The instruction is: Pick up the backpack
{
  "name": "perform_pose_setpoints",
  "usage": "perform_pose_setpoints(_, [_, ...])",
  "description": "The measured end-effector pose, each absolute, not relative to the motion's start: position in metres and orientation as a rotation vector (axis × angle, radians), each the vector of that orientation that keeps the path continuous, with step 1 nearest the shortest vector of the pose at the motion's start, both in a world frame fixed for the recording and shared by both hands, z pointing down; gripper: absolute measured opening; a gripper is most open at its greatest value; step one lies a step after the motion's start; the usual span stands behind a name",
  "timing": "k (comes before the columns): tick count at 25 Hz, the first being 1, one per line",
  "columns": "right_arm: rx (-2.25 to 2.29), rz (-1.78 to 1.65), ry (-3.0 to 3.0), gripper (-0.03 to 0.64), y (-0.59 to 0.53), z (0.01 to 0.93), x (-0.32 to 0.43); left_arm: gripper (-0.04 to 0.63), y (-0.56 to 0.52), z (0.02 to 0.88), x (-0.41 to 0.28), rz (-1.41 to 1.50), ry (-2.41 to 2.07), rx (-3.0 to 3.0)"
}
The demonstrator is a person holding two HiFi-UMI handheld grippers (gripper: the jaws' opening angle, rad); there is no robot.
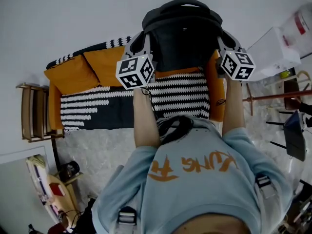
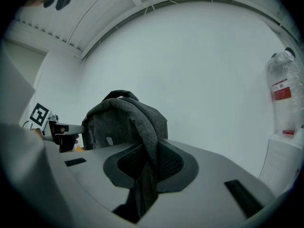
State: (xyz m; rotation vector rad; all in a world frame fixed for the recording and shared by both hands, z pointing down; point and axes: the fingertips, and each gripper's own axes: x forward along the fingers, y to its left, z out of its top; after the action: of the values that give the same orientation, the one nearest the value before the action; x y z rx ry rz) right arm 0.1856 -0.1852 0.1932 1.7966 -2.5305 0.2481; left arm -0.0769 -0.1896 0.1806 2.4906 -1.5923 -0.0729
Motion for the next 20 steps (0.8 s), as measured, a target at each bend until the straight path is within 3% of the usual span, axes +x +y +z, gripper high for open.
perform_pose_setpoints(20, [1.791, 0.282, -2.555, 0.054, -0.184, 0.190, 0.209, 0.044, -0.184, 0.181, -0.054, -0.097, -1.586, 2.451])
